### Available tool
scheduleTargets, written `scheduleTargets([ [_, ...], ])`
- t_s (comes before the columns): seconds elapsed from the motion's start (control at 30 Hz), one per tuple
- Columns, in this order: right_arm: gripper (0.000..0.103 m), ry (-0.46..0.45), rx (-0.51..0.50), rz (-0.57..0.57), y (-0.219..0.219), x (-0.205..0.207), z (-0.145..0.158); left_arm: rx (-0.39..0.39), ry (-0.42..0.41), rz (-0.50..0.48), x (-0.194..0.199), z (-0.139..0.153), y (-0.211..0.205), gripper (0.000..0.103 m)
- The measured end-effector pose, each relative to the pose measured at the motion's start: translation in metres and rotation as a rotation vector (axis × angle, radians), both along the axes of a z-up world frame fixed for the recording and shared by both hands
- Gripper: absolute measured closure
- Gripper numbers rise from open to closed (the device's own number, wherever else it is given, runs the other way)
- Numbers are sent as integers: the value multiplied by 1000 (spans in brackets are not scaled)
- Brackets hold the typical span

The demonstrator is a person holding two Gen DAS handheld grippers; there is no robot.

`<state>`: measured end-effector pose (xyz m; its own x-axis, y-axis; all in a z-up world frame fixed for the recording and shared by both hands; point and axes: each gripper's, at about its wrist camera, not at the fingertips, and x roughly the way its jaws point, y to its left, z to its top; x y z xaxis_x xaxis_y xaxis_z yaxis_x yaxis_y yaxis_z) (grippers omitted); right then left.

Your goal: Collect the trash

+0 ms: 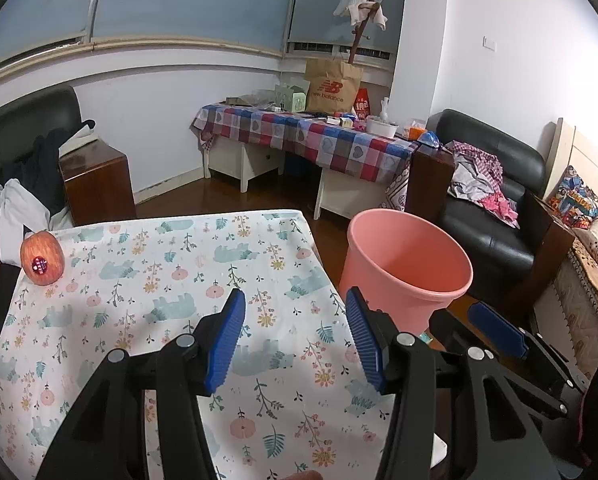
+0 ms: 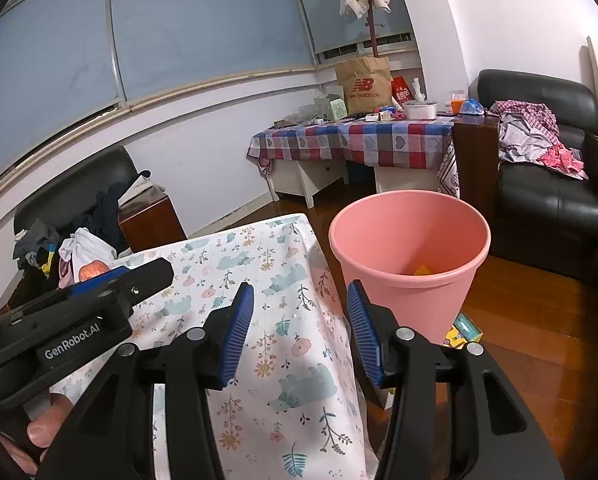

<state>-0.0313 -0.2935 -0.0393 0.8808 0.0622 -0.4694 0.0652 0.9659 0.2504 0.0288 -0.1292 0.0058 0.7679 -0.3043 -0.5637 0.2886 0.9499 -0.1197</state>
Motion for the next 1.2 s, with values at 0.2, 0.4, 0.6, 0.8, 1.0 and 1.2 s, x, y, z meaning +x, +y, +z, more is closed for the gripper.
scheduleTargets([
  [0.2,53,2,2,1,0,-1,-1,-1,3,-2,0,-1,0,52],
  [0.4,53,7,4,1,1,0,-4,-3,8,-5,2,-4,0,52],
  [0.6,53,8,7,1,1,0,-4,-4,8,-7,2,-6,0,52],
  [0.8,53,9,4,2,1,0,-4,-5,10,-5,2,-6,0,52],
  [1.0,53,9,5,2,1,0,-4,-3,11,-8,2,-7,-1,52],
  [1.2,53,9,5,2,1,1,-3,-4,12,-8,1,-8,-2,52],
])
